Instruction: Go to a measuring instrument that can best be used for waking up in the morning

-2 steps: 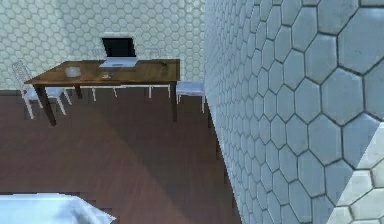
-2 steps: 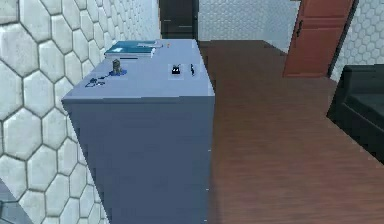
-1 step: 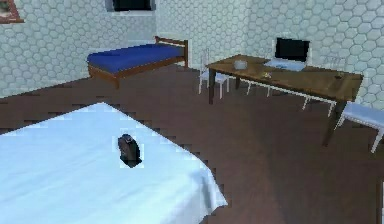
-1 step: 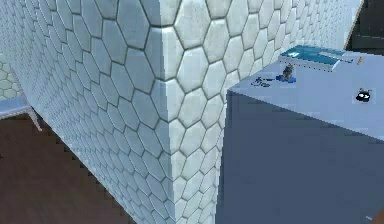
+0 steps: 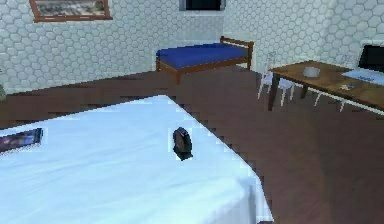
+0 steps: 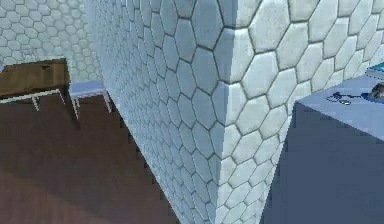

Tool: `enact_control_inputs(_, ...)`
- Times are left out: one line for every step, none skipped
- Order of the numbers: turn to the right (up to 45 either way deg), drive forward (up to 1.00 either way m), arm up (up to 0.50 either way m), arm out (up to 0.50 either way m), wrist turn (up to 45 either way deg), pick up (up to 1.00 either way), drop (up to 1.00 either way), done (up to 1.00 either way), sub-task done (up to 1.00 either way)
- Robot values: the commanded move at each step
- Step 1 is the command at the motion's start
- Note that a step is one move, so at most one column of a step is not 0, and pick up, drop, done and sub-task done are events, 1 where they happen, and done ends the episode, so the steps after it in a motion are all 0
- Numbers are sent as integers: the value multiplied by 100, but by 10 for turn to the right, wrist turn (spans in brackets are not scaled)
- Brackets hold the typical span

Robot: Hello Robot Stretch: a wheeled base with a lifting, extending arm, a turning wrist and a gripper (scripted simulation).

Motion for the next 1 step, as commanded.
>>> enact_control_inputs(0, 0, 0, 0, 0, 0, 0, 100, 0)
